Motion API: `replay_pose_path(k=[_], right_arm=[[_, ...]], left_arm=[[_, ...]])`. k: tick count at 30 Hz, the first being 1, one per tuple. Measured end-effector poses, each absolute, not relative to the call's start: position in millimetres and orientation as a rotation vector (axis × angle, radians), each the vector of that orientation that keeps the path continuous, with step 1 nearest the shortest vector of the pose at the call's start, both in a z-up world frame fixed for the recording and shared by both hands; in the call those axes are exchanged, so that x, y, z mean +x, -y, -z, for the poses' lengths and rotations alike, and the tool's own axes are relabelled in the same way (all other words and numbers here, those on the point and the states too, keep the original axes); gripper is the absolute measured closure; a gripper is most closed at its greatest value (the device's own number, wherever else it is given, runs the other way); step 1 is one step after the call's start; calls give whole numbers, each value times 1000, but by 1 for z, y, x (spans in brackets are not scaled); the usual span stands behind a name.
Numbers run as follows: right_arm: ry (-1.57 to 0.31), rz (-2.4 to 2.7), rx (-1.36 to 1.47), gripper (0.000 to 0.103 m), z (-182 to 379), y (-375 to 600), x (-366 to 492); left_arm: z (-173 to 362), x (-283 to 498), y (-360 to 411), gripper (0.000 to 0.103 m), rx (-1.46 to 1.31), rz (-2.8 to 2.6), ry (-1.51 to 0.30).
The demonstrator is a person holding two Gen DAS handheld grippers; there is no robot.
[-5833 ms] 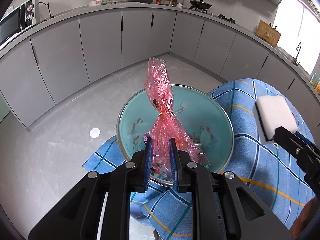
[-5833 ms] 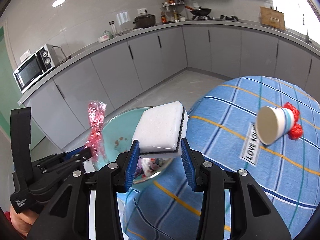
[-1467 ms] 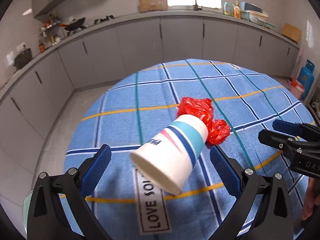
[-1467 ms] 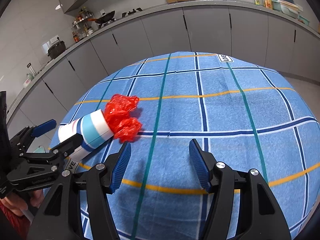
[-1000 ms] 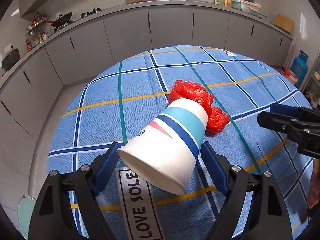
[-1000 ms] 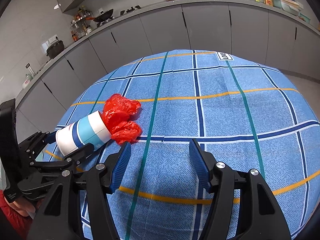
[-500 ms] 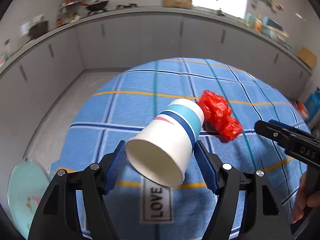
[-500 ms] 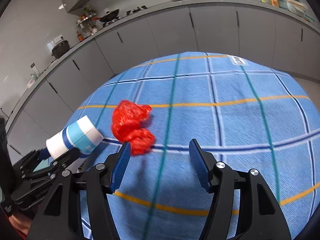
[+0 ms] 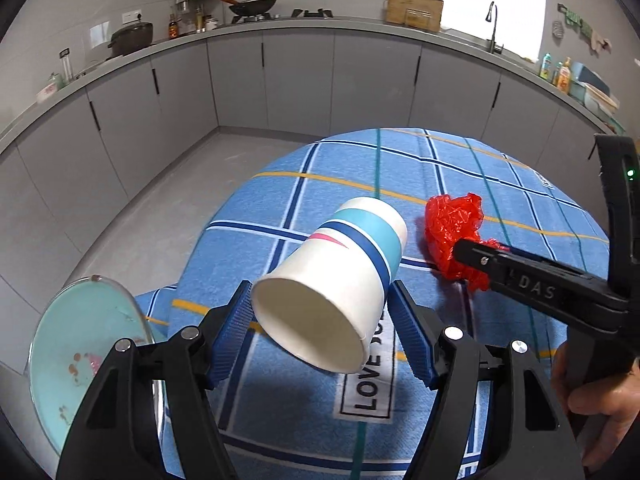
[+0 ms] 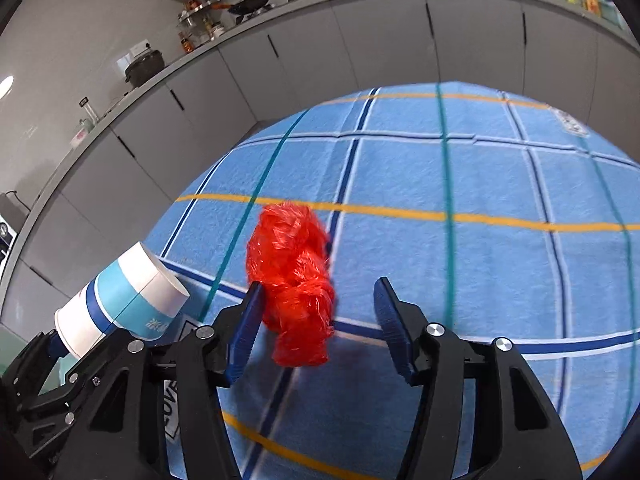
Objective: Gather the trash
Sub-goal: 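Grasp the red plastic bag with the right tool while the left tool grasps the paper cup, then lift and carry the red bag and paper cup with both tools over the bucket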
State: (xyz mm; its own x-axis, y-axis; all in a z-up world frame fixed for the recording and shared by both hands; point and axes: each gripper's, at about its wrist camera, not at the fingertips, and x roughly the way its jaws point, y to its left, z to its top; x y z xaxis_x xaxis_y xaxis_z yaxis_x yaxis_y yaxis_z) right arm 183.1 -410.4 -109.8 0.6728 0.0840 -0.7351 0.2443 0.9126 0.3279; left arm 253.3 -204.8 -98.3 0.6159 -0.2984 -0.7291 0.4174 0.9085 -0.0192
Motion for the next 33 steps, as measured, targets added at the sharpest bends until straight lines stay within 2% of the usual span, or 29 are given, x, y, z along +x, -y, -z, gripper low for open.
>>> replay_pose_path(k=[2,4,12,33], right_arm=[[-837,89,417,54,111,407,185],[-840,73,415,66,112,402,187],[-829,84,402,80,108,395,179],[-710,129,455,80,65,382,76]], left_arm=[[98,254,203,36,158,407,-809],[97,253,202,36,158,400,-809],[92,247,199,36,163,390,-804],[76,193,187,36,136,406,-803]])
